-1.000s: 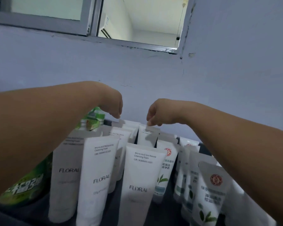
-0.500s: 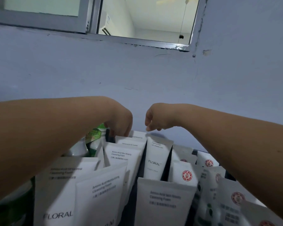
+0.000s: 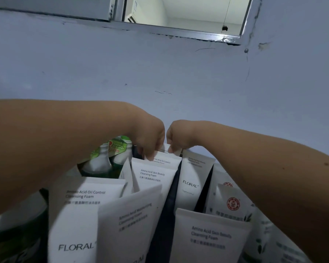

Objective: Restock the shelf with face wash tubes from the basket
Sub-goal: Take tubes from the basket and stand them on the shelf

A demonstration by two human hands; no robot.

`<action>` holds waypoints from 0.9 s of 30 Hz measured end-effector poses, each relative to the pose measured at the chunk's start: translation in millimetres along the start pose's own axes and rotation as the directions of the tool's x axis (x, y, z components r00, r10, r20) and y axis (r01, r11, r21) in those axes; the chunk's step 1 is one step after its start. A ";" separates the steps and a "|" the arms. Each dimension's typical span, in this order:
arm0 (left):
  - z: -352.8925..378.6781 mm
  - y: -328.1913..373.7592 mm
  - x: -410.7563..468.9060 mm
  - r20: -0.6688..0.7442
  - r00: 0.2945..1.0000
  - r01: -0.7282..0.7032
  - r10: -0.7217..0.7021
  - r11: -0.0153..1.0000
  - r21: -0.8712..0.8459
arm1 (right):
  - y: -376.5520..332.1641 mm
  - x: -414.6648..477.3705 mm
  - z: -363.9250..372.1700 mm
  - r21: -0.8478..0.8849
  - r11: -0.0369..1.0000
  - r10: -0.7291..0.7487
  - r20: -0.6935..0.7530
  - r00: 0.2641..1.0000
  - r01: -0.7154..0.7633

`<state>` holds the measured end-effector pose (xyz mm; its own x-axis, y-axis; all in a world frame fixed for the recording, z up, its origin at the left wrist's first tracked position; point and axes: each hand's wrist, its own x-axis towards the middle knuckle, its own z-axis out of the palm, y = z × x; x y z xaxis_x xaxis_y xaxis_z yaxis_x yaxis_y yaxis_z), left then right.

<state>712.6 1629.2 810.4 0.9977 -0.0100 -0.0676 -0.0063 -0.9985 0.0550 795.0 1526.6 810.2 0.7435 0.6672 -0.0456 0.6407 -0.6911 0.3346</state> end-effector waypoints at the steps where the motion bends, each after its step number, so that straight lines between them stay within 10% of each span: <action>1: -0.3 -0.7 0.8 -0.015 1.000 -0.009 0.010 1.000 0.015 | 0.4 2.3 -0.2 0.014 1.000 -0.014 -0.018 1.000 0.014; 27: -22.8 10.5 -37.8 -0.168 0.984 0.052 -0.060 0.997 -0.049 | 4.1 -45.3 -11.1 0.309 0.951 0.012 -0.139 0.990 0.032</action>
<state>676.4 1620.3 836.3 0.9935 0.0591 0.0973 0.0494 -0.9938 0.1000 761.8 1496.6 824.1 0.7172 0.6910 0.0901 0.6919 -0.7215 0.0259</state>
